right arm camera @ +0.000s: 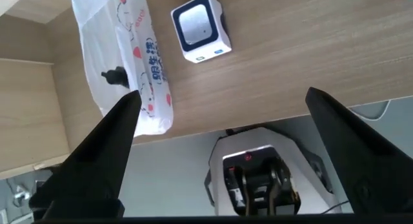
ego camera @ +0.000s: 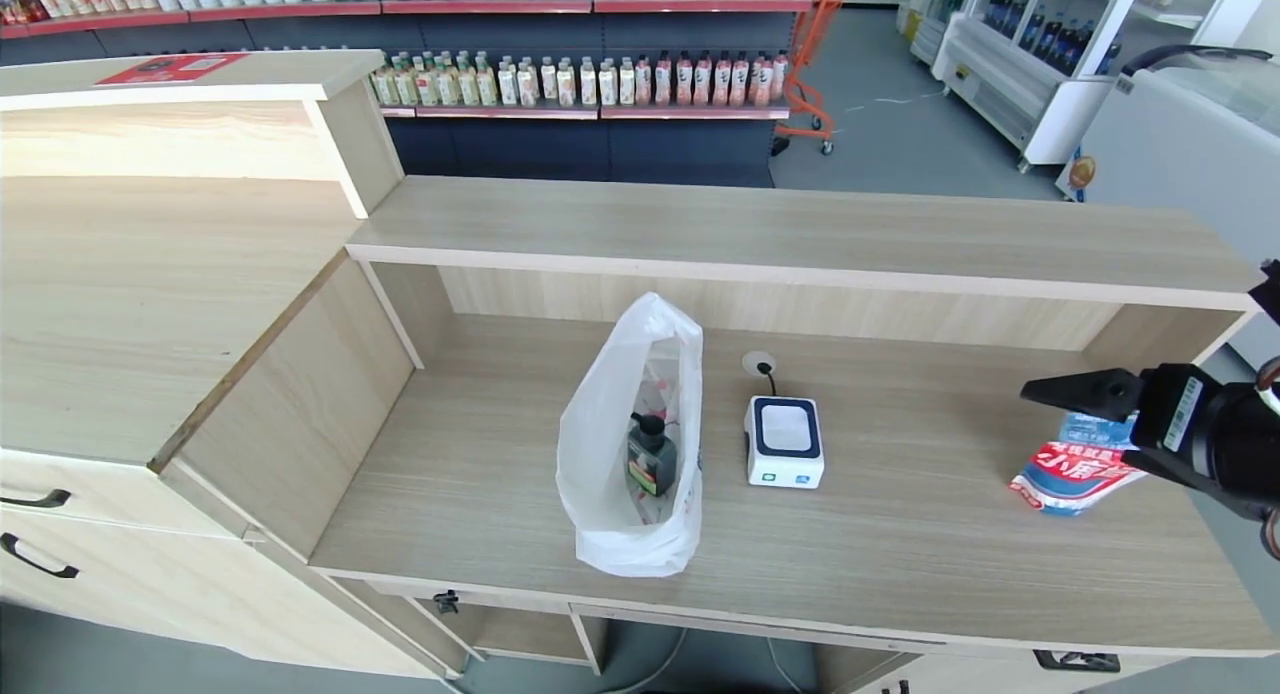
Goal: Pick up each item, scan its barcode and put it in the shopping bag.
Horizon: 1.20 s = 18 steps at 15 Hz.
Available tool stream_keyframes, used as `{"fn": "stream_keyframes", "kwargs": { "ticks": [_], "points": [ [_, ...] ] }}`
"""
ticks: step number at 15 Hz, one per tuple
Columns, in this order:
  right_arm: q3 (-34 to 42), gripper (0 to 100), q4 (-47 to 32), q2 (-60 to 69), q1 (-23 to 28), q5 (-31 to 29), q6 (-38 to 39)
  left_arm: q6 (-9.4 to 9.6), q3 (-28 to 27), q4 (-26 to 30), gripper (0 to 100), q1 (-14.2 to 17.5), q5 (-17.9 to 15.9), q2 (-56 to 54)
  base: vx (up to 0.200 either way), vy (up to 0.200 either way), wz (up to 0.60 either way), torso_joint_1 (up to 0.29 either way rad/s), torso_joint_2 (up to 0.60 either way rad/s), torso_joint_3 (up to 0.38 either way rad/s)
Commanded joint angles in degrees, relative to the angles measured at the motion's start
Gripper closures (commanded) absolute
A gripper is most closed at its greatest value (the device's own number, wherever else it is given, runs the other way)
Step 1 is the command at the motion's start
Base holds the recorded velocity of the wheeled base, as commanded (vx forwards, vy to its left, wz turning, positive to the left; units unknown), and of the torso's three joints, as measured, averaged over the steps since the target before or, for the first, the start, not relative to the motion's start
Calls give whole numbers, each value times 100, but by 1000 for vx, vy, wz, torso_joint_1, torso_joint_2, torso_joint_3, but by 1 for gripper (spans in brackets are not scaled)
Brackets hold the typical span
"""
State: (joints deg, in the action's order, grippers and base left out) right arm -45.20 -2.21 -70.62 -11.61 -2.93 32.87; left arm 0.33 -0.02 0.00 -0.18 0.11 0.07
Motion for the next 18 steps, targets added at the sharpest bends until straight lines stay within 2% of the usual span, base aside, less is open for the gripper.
{"fn": "stream_keyframes", "kwargs": {
  "ticks": [1,6,10,15,18],
  "points": [
    [-15,0,10,-83,159,3,62,2,-6,0,0,1,7,1,0,-200,0,2,7,7],
    [-217,0,1,-286,405,3,748,2,-6,0,0,1,7,1,0,-200,0,10,3,1],
    [-850,0,-351,-831,765,3,1732,2,-6,0,0,1,7,1,0,-200,0,1,1,4],
    [-1157,0,-368,-1305,1099,-6,2057,2,-6,0,0,1,7,1,0,-200,0,3,4,4],
    [-1298,0,-456,-1806,1204,-50,2514,-7,-6,0,0,1,7,1,0,0,0,0,0,0]
  ]
}}
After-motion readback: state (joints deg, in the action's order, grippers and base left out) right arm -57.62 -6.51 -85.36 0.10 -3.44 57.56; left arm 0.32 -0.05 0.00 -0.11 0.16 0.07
